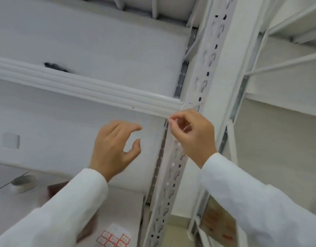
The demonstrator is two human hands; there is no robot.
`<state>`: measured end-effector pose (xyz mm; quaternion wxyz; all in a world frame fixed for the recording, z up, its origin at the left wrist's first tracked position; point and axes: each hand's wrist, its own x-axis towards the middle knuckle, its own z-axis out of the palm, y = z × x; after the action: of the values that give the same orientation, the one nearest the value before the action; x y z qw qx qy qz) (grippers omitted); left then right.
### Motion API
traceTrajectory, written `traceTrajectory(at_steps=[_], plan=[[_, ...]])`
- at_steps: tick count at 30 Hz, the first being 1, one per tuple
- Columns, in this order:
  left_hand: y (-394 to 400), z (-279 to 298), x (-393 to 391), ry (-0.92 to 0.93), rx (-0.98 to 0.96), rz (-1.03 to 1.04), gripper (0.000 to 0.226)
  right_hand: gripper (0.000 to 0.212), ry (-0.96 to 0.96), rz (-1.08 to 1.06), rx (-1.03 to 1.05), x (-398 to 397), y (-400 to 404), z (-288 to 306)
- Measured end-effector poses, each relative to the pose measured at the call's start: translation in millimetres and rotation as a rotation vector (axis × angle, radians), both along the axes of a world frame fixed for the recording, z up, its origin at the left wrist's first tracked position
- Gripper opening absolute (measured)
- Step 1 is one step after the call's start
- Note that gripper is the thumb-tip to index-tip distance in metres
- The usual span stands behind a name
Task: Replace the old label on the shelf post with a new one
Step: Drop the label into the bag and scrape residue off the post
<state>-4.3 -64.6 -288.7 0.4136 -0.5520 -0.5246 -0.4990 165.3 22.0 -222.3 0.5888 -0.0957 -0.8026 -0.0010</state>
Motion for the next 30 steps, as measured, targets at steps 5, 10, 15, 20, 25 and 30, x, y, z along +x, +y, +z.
traceTrajectory(at_steps=[5, 10, 15, 20, 25, 30], plan=[[30.4, 92.6, 66.7, -0.093, -0.148, -0.012, 0.057, 0.019, 0.157, -0.155, -0.513, 39.0, 39.4, 34.1], [59.0, 104.3, 76.3, -0.075, -0.4, 0.076, 0.042, 0.022, 0.018, -0.062, -0.685, 40.1, 48.9, 43.5], [62.9, 93.5, 65.2, -0.058, -0.367, 0.019, 0.064, 0.019, 0.026, -0.125, -0.65, 32.3, 43.9, 54.1], [63.4, 94.0, 66.6, -0.077, -0.383, 0.019, 0.055, 0.031, -0.008, -0.223, -0.599, 29.8, 44.1, 58.6], [64.4, 95.0, 70.3, -0.107, -0.387, 0.023, 0.052, 0.028, -0.072, -0.321, -0.55, 27.0, 37.5, 62.1], [62.2, 94.9, 73.9, -0.122, -0.386, 0.022, 0.051, 0.04, -0.108, -0.413, -0.489, 24.2, 28.2, 66.7]])
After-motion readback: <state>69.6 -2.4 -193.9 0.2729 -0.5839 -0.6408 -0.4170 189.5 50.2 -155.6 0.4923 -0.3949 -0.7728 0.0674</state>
